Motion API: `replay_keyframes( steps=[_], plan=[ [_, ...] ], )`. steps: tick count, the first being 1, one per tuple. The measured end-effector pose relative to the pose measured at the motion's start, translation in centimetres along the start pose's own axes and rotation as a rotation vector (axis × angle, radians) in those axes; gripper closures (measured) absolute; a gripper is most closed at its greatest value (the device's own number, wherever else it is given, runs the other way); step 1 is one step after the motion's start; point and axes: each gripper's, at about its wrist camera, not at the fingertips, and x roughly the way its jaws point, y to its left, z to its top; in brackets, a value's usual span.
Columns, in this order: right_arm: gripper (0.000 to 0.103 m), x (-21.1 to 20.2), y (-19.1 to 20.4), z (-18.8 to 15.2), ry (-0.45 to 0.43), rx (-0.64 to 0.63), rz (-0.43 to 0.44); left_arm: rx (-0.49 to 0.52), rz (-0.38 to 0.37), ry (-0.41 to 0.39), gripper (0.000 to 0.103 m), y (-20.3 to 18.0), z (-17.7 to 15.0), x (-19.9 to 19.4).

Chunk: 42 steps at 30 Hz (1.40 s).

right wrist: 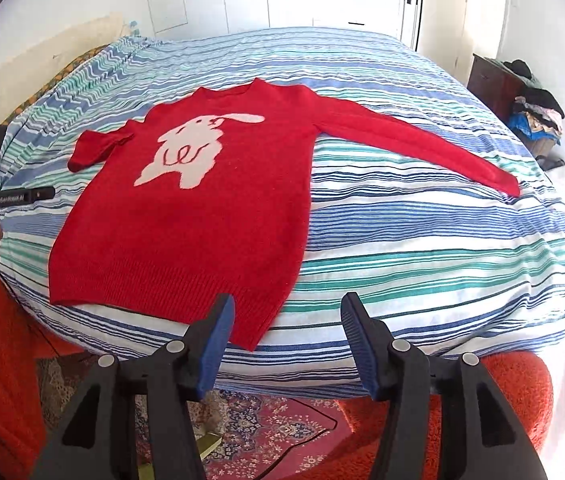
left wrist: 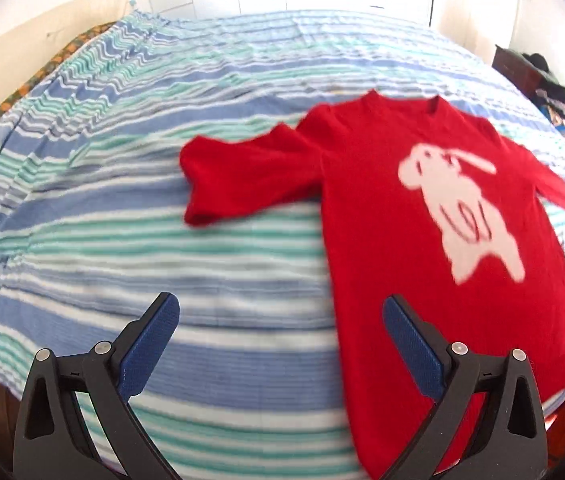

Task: Fold small clothes

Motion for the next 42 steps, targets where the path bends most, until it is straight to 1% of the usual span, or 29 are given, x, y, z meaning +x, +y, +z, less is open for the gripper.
replay_keyframes(
  steps=[2,4,5,6,7,9,10,11,12,13,14,17,19,21,23,26,28,30,31,32,33,34,35,36,38,40,41,42],
  plan=[
    [0.047,0.4,-0.6,-0.1,0.013,0.030,0.010,-0.012,-0.030,0.007,0.001,0.0,3.2,2.1],
    [0.048,1.3,-0.8,0.0,0.043,0.046,0.026,-0.043,-0.042,0.035,0.007,-0.2,5.7,4.8],
    [0.048,1.6,-0.8,-0.2,0.055,0.049,0.034,-0.054,-0.047,0.065,0.012,-0.4,6.7,6.2],
    [0.048,1.8,-0.8,-0.2,0.064,0.048,0.038,-0.061,-0.048,0.099,0.023,-0.8,7.6,7.8],
    [0.048,1.9,-0.7,-0.3,0.069,0.045,0.041,-0.067,-0.054,0.139,0.027,-1.2,8.3,9.3],
    [0.048,2.0,-0.5,-0.4,0.076,0.036,0.047,-0.076,-0.049,0.210,0.027,-1.9,9.2,12.0],
    [0.048,2.1,-0.4,-0.4,0.080,0.031,0.050,-0.079,-0.033,0.239,0.033,-2.1,9.4,13.1],
    [0.048,2.2,-0.4,-0.4,0.083,0.026,0.052,-0.086,-0.026,0.266,0.041,-2.2,9.4,14.0],
    [0.048,2.3,-0.3,-0.3,0.087,0.021,0.054,-0.100,-0.029,0.292,0.074,-1.9,9.3,14.7],
    [0.047,2.4,-0.3,-0.3,0.088,0.017,0.056,-0.126,-0.056,0.312,0.093,-1.5,9.1,15.0],
    [0.048,2.5,-0.3,-0.3,0.090,0.016,0.056,-0.162,-0.086,0.307,0.093,-0.7,8.9,14.6],
    [0.047,2.7,-0.5,-0.4,0.094,0.023,0.062,-0.245,-0.156,0.196,0.094,3.1,8.8,10.1],
    [0.047,2.7,-0.8,-0.5,0.094,0.035,0.065,-0.327,-0.196,0.132,0.094,7.2,8.3,6.7],
    [0.048,2.6,-1.0,-0.6,0.091,0.045,0.068,-0.436,-0.205,0.090,0.094,12.3,7.6,4.3],
    [0.048,2.6,-1.2,-0.6,0.089,0.054,0.074,-0.560,-0.177,0.071,0.093,17.6,6.2,3.3],
    [0.047,2.9,-1.1,-0.5,0.098,0.057,0.082,-0.717,-0.067,0.089,0.093,24.5,3.0,4.2],
    [0.048,3.0,-0.9,-0.5,0.104,0.049,0.083,-0.809,-0.020,0.115,0.093,27.6,0.6,5.4],
    [0.048,3.1,-0.4,-0.5,0.109,0.030,0.081,-0.864,0.015,0.147,0.091,29.5,-1.3,6.7],
    [0.048,3.1,-0.1,-0.5,0.112,0.019,0.078,-0.887,0.035,0.163,0.085,30.0,-2.0,7.4],
    [0.048,3.1,0.2,-0.6,0.114,0.007,0.076,-0.910,0.031,0.170,0.077,30.4,-2.7,7.9],
    [0.048,3.2,0.4,-0.6,0.117,-0.004,0.075,-0.933,0.009,0.167,0.054,30.6,-3.2,8.2],
    [0.048,3.2,0.7,-0.7,0.119,-0.013,0.072,-0.956,-0.018,0.151,0.035,30.6,-3.7,8.4],
    [0.048,3.2,0.9,-0.7,0.121,-0.022,0.067,-0.979,-0.036,0.130,0.030,30.7,-4.1,8.4],
    [0.048,3.3,1.1,-0.7,0.125,-0.029,0.063,-0.997,-0.052,0.108,0.027,30.7,-4.5,8.5],
    [0.048,3.4,1.4,-0.8,0.132,-0.043,0.054,-1.012,-0.097,0.094,0.030,30.5,-4.7,9.2],
    [0.048,3.5,1.8,-0.8,0.138,-0.059,0.046,-0.985,-0.126,0.113,0.063,30.1,-4.4,10.3],
    [0.048,3.7,1.9,-0.7,0.143,-0.066,0.044,-0.953,-0.126,0.142,0.091,29.8,-4.0,11.0],
    [0.048,3.8,2.1,-0.7,0.148,-0.072,0.043,-0.914,-0.114,0.157,0.098,29.6,-3.4,11.4]
  ],
)
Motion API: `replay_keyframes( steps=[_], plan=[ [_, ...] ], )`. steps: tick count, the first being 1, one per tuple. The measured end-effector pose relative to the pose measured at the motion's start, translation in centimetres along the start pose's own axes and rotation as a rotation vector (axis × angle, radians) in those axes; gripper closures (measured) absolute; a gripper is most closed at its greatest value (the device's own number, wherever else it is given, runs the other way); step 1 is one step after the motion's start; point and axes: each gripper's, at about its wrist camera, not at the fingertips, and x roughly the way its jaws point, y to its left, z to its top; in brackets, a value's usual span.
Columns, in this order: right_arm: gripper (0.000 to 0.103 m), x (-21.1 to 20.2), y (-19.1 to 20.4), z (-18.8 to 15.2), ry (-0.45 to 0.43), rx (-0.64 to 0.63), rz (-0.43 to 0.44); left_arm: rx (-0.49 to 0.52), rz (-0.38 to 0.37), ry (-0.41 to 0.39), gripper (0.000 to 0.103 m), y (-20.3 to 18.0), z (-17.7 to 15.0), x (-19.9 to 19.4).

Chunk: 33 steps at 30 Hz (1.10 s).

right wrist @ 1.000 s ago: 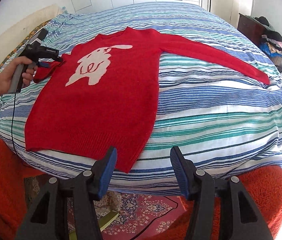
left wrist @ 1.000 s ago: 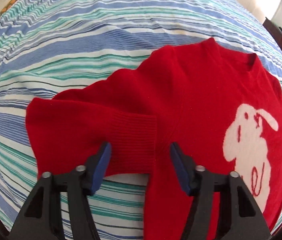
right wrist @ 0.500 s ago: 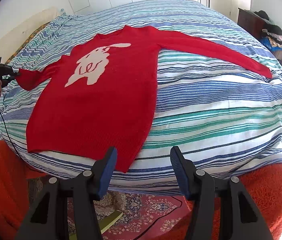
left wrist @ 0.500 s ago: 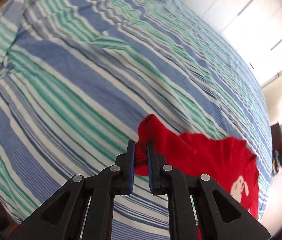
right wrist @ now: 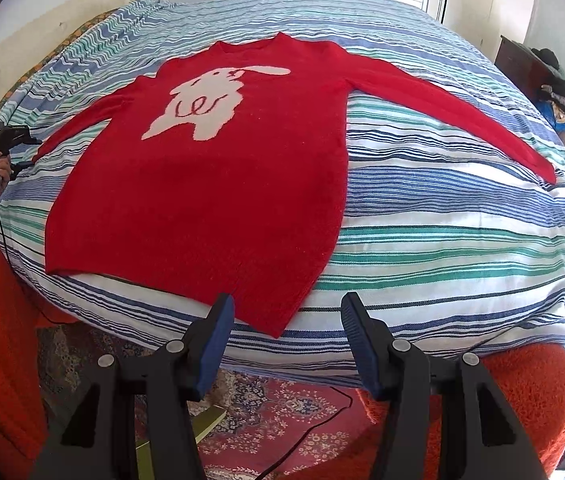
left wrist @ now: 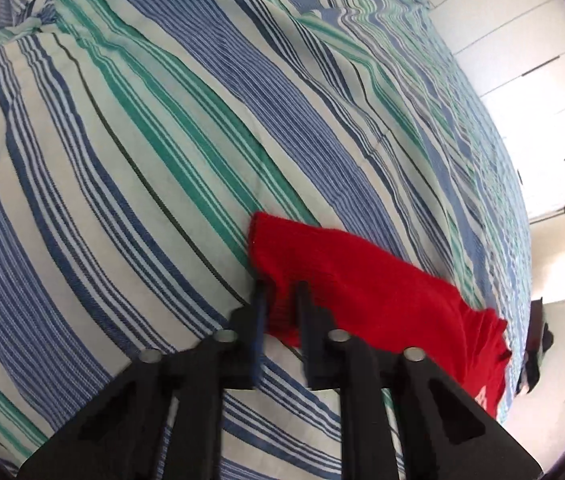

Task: Fold small clothes

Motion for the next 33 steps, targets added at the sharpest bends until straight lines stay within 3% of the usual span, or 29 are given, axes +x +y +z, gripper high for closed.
replay_keyframes(
  steps=[2,3,6,9,11,12,15,16,19,22,24,27,30,31,32,33],
  plan=[
    [0.048,0.2,0.2,0.0,0.007,-0.009,-0.003,0.059,0.107,-0.068,0.099,-0.8,0.7,-0.7],
    [0.048,0.2,0.3,0.0,0.007,-0.013,-0.005,0.042,0.149,-0.087,0.099,-0.5,1.2,-0.8],
    [0.048,0.0,0.3,0.0,0.003,-0.013,-0.014,-0.053,0.241,-0.079,0.103,1.6,2.4,-0.6],
    [0.048,0.0,0.1,0.0,0.001,-0.002,-0.017,-0.008,0.343,-0.087,0.103,2.3,2.2,-0.6],
    [0.048,0.1,-0.1,0.0,0.001,0.008,-0.016,0.026,0.325,-0.066,0.102,2.2,1.8,-1.1],
    [0.048,0.1,-0.2,0.0,0.002,0.011,-0.012,0.047,0.317,-0.057,0.096,2.0,1.6,-1.6],
    [0.048,0.0,-0.5,0.0,-0.001,0.021,0.004,0.145,0.309,-0.111,0.049,0.7,-0.8,-4.8],
    [0.048,-0.1,-0.7,0.1,-0.002,0.028,0.012,0.188,0.298,-0.141,0.039,0.0,-1.9,-6.1],
    [0.047,-0.3,-2.0,0.4,-0.005,0.088,0.054,0.338,0.177,-0.108,0.038,-2.9,-7.3,-8.1],
    [0.036,-0.7,-4.1,0.7,-0.014,0.191,0.083,0.494,-0.007,0.056,0.039,-6.4,-14.8,-7.7],
    [0.035,-0.9,-4.9,0.9,-0.016,0.228,0.115,0.582,-0.098,0.174,0.039,-8.7,-20.1,-6.5],
    [0.035,0.3,-5.4,1.2,0.047,0.239,0.205,0.684,-0.140,0.304,0.039,-11.2,-27.2,-4.6],
    [0.038,2.8,-5.1,0.9,0.122,0.262,0.296,0.719,-0.105,0.338,0.042,-12.2,-31.0,-2.8],
    [0.047,3.5,-4.8,0.9,0.140,0.262,0.321,0.714,-0.097,0.335,0.049,-12.2,-31.8,-2.6],
    [0.068,4.3,-4.5,0.8,0.154,0.257,0.346,0.714,-0.099,0.325,0.063,-12.4,-32.1,-2.5],
    [0.084,4.7,-4.1,0.8,0.157,0.247,0.363,0.710,-0.120,0.343,0.100,-12.3,-32.5,-2.4]
  ],
)
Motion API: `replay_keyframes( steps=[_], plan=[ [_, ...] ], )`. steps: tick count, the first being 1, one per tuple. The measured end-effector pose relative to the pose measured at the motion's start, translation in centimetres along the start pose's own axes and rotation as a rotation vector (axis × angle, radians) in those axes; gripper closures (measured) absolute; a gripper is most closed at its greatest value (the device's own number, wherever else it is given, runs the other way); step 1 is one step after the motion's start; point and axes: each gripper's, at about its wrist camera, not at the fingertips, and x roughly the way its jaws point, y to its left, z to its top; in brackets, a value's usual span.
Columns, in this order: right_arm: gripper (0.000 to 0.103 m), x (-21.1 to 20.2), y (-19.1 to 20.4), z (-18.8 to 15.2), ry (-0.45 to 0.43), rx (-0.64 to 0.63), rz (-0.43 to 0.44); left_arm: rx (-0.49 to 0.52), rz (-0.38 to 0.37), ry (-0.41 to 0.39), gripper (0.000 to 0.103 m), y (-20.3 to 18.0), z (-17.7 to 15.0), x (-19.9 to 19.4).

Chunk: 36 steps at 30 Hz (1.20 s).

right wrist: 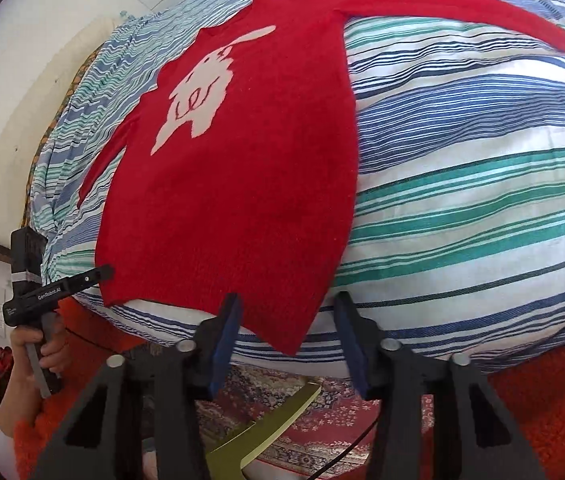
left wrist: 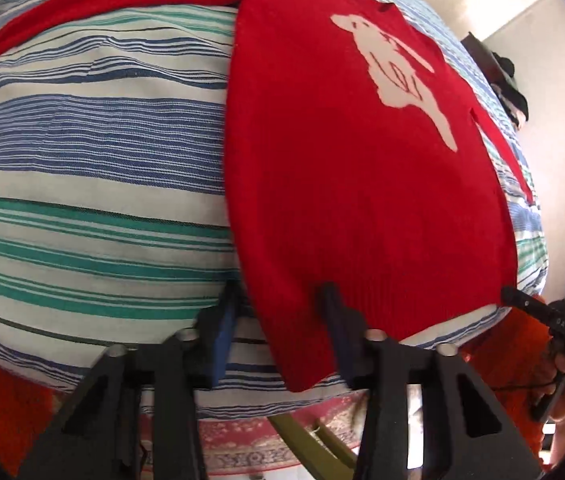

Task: Fold small clothes

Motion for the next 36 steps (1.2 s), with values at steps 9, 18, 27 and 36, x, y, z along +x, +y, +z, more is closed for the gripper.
replay_keyframes(
  steps=[9,18,27,36],
  plan=[
    [0.099,-0.3,0.6,-1.2,0.011,-0.035,-0.175,-0.035,0.015,0.011,0.102,1.3,-2.4,-0.1],
    [0.045,-2.1,0.6,-1.9,-0.055,-0.045,-0.256,-0.021,0.120,-0.177,0.035,1.1,-4.2,-4.7],
    [0.045,-8.2,2.4,-2.3,-0.410,-0.070,-0.410,-0.170,0.403,-0.448,0.025,5.3,-3.0,-7.8],
    [0.040,-4.7,8.0,-1.9,-0.454,-0.352,-0.364,-0.088,0.417,-0.389,0.023,4.4,-2.7,-5.9]
  ],
)
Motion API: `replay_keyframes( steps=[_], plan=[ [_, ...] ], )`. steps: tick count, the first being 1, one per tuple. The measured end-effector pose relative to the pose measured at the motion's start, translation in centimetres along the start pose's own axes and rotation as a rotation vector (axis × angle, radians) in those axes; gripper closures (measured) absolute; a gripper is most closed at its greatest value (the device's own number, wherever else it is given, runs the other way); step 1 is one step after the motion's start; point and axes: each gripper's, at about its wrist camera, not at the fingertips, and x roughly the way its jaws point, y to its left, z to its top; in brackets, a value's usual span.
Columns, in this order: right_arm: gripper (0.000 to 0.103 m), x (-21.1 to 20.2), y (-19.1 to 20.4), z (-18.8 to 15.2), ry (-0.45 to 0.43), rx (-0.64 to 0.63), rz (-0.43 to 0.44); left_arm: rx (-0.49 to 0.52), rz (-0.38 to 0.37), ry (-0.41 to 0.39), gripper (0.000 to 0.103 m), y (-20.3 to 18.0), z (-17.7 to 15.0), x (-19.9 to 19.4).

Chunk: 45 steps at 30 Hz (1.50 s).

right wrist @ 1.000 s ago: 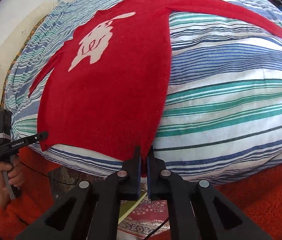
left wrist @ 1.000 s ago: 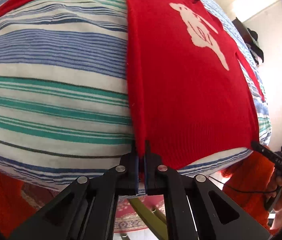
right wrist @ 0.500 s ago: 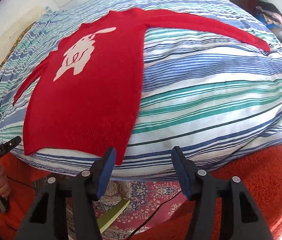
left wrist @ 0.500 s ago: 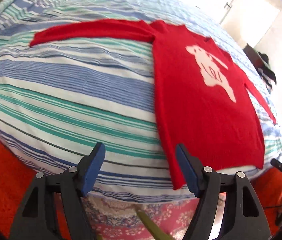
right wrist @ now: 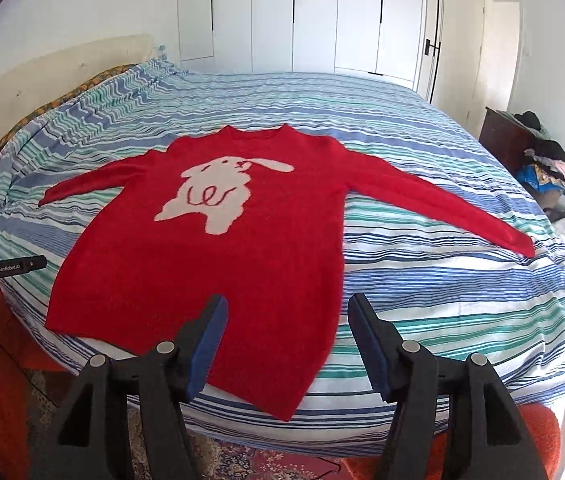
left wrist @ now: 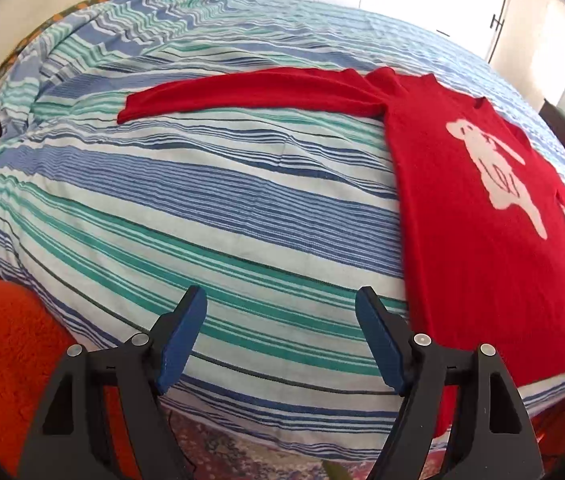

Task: Fold small clothes

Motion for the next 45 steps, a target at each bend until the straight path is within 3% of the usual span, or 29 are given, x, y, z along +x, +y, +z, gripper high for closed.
replay_keyframes(
  steps=[3,9,28,45],
  plan=[
    [0.040,1.6,0.5,-0.9,0.058,-0.006,0.030,0.020,-0.003,0.017,0.016,-0.4,-0.3,0.3],
    [0.040,2.7,-0.3,-1.6,0.083,0.034,0.039,0.007,-0.001,0.062,0.016,-0.3,-0.4,1.5],
    [0.040,2.8,-3.2,-2.0,0.084,0.185,0.038,0.005,0.019,0.131,0.004,-0.4,-0.8,3.5],
    [0.040,3.2,-3.6,-1.9,0.091,0.200,0.036,-0.004,0.023,0.141,0.000,-0.4,-0.8,3.9]
  ],
)
